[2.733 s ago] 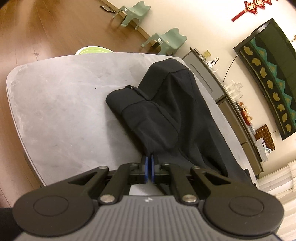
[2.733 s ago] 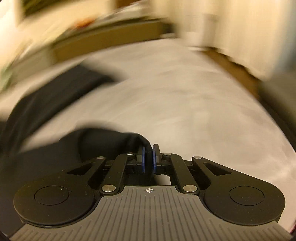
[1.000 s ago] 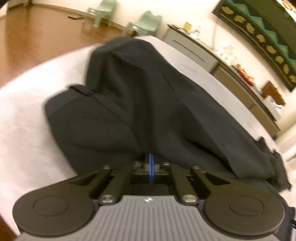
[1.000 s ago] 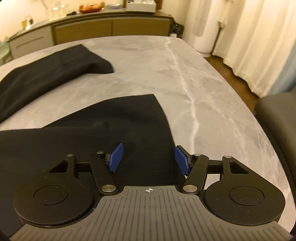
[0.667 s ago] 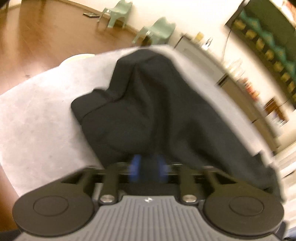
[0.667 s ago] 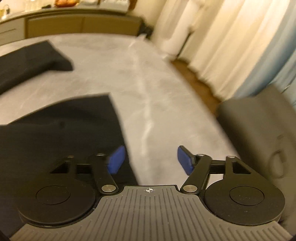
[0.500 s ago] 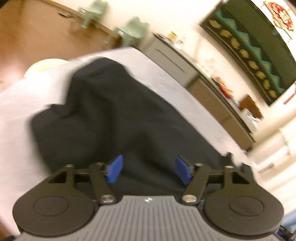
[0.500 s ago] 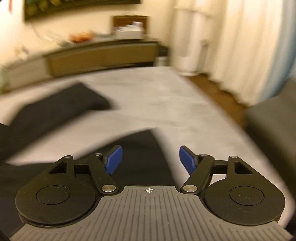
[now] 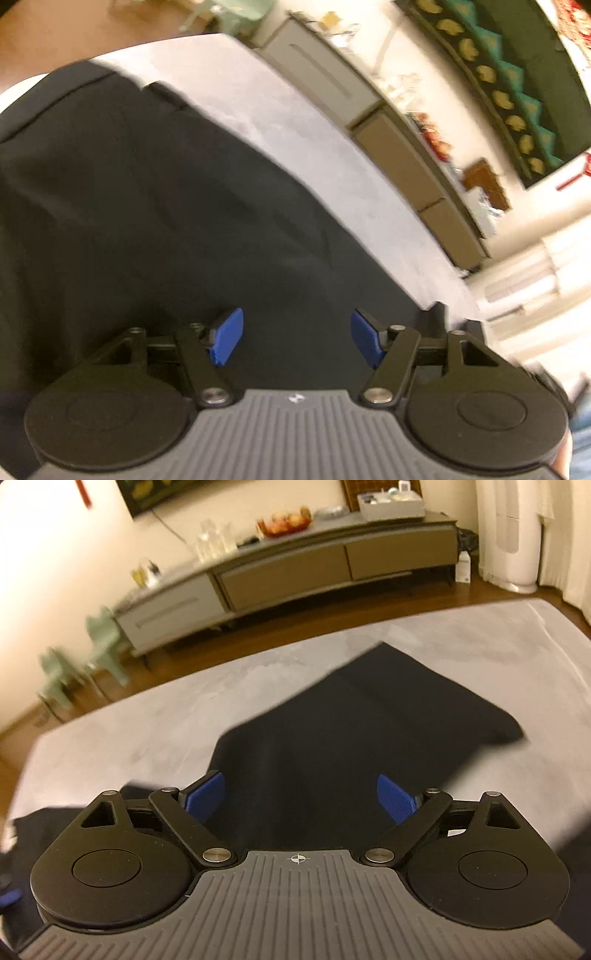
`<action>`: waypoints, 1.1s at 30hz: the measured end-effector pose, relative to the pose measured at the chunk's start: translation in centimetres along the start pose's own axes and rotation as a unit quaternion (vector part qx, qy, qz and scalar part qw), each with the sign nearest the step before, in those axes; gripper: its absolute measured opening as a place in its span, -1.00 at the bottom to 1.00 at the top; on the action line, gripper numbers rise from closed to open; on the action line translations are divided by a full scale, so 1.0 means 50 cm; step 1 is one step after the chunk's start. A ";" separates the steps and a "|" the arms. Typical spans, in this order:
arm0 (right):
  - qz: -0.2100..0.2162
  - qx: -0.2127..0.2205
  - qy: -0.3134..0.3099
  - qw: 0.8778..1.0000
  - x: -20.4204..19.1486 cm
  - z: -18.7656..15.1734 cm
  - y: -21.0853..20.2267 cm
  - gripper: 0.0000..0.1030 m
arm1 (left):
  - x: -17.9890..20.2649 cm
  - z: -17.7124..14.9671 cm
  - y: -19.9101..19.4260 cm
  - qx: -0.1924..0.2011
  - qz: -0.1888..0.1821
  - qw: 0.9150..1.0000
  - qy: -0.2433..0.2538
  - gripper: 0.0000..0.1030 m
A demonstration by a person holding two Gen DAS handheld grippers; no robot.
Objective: Fold clothes
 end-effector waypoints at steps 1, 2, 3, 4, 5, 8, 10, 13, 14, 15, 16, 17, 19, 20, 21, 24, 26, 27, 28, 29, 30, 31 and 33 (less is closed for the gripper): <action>-0.014 -0.008 -0.005 1.000 -0.016 0.025 0.042 0.83 | 0.008 0.004 -0.006 0.004 -0.005 1.000 0.008 0.26; -0.034 -0.017 -0.010 0.999 -0.024 0.044 0.083 0.83 | 0.017 0.008 -0.012 0.009 -0.011 1.000 0.015 0.27; -0.060 -0.031 -0.014 0.998 -0.026 0.054 0.126 0.83 | 0.024 0.011 -0.018 0.012 -0.015 1.000 0.022 0.28; -0.087 -0.045 -0.018 0.995 -0.027 0.063 0.170 0.83 | 0.031 0.013 -0.022 0.015 -0.018 0.999 0.028 0.28; -0.104 -0.059 -0.021 0.993 -0.026 0.070 0.203 0.81 | 0.042 0.015 -0.023 0.017 -0.022 0.999 0.032 0.28; -0.128 -0.074 -0.023 0.989 -0.023 0.067 0.262 0.69 | 0.070 0.010 -0.016 0.017 -0.023 0.999 0.044 0.28; -0.120 -0.069 -0.043 0.989 -0.048 0.075 0.262 0.11 | 0.085 0.006 -0.011 0.015 -0.024 0.998 0.052 0.27; -0.106 -0.062 -0.074 0.990 -0.086 0.087 0.260 -1.00 | 0.100 0.004 -0.008 0.019 -0.021 0.998 0.057 0.26; -0.104 -0.040 -0.081 0.991 -0.093 0.104 0.232 -1.00 | 0.102 0.004 -0.010 0.023 -0.019 0.998 0.055 0.26; -0.101 -0.016 -0.088 0.991 -0.100 0.122 0.202 -1.00 | 0.103 0.005 -0.013 0.028 -0.019 0.998 0.053 0.26; -0.099 0.007 -0.095 0.991 -0.106 0.141 0.172 -1.00 | 0.104 0.005 -0.017 0.032 -0.019 0.998 0.051 0.26; -0.085 0.037 -0.088 0.992 -0.104 0.154 0.114 -1.00 | 0.104 0.004 -0.020 0.035 -0.019 0.998 0.050 0.26; -0.052 0.097 -0.072 0.991 -0.089 0.171 -0.011 -1.00 | 0.104 0.001 -0.026 0.039 -0.019 0.998 0.048 0.26; -0.042 0.120 -0.061 0.990 -0.068 0.167 -0.073 -1.00 | 0.105 -0.002 -0.026 0.040 -0.019 0.998 0.048 0.26; -0.042 0.128 -0.053 0.990 -0.048 0.154 -0.110 -1.00 | 0.106 -0.005 -0.023 0.040 -0.018 0.998 0.047 0.27; -0.025 0.083 -0.039 0.995 -0.018 0.102 -0.125 -0.63 | 0.122 -0.033 0.019 0.007 -0.029 0.999 0.044 0.33; -0.010 0.021 -0.014 1.000 -0.024 0.063 -0.067 0.24 | 0.136 -0.066 0.059 -0.026 -0.033 0.998 0.048 0.33; -0.004 0.000 -0.012 1.000 -0.038 0.048 -0.035 0.56 | 0.147 -0.085 0.076 -0.039 -0.031 0.997 0.062 0.33; 0.002 -0.012 -0.014 1.000 -0.056 0.037 -0.004 0.58 | 0.160 -0.102 0.090 -0.051 -0.029 0.995 0.083 0.33; -0.003 -0.024 -0.017 1.000 -0.076 0.028 0.028 0.58 | 0.171 -0.116 0.101 -0.058 -0.026 0.993 0.103 0.33; -0.006 -0.035 -0.021 0.999 -0.097 0.024 0.058 0.58 | 0.179 -0.123 0.106 -0.057 -0.022 0.991 0.120 0.33; -0.008 -0.046 -0.026 0.999 -0.118 0.020 0.088 0.61 | 0.185 -0.125 0.108 -0.052 -0.017 0.990 0.132 0.33; -0.034 -0.055 -0.055 0.996 -0.147 0.017 0.144 0.62 | 0.190 -0.117 0.107 -0.047 -0.018 0.990 0.135 0.33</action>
Point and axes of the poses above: each gripper's, at about its wrist camera, not at the fingertips, and y roughly the way its jaws point, x to its right, z to its top, the point moved 10 cm from there along y, roughly the way its jaws point, and after that the axes turned 5 degrees about -y, right-handed, at the moved point
